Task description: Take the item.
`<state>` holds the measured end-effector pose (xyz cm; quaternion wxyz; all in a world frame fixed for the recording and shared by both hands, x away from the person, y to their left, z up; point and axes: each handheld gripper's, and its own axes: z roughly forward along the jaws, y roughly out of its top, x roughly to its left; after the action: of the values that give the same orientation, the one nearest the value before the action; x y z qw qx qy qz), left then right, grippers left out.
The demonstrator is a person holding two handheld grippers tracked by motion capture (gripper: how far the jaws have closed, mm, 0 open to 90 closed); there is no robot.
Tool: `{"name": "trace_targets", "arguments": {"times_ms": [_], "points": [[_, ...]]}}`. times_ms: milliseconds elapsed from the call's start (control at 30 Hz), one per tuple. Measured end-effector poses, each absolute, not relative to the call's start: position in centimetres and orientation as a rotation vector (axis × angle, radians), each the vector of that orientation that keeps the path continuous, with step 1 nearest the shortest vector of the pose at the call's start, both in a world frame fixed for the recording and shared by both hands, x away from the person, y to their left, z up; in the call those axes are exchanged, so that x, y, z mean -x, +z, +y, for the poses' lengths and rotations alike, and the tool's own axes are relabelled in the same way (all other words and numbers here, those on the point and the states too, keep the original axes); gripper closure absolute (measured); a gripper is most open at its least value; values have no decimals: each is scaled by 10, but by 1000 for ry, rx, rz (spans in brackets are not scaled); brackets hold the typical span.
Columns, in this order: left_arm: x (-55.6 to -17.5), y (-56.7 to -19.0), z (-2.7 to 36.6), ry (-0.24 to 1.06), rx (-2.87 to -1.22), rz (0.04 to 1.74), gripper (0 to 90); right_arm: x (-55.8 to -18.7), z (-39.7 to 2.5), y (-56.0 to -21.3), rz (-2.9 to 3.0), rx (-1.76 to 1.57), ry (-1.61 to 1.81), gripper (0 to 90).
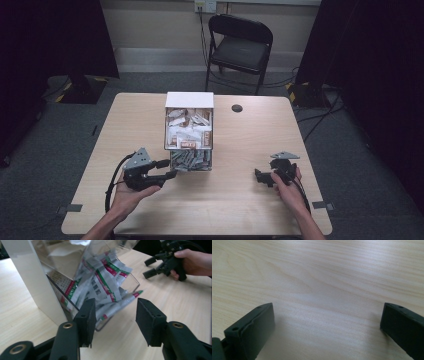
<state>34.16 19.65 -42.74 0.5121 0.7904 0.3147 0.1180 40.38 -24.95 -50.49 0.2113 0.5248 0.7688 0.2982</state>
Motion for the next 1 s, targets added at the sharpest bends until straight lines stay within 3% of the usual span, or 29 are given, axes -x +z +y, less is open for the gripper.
{"name": "trace_targets", "arguments": {"times_ms": [467,867,1000], "points": [[-351,-438,182,274,-1924,741,561,-404,-249,-505,2137,-1456,829,0],[-357,-448,169,271,-1970,744,526,-404,-249,-505,2137,-1456,829,0],[-358,-448,172,251,-1945,740,624,-404,-249,-505,2137,-1457,829,0]]}}
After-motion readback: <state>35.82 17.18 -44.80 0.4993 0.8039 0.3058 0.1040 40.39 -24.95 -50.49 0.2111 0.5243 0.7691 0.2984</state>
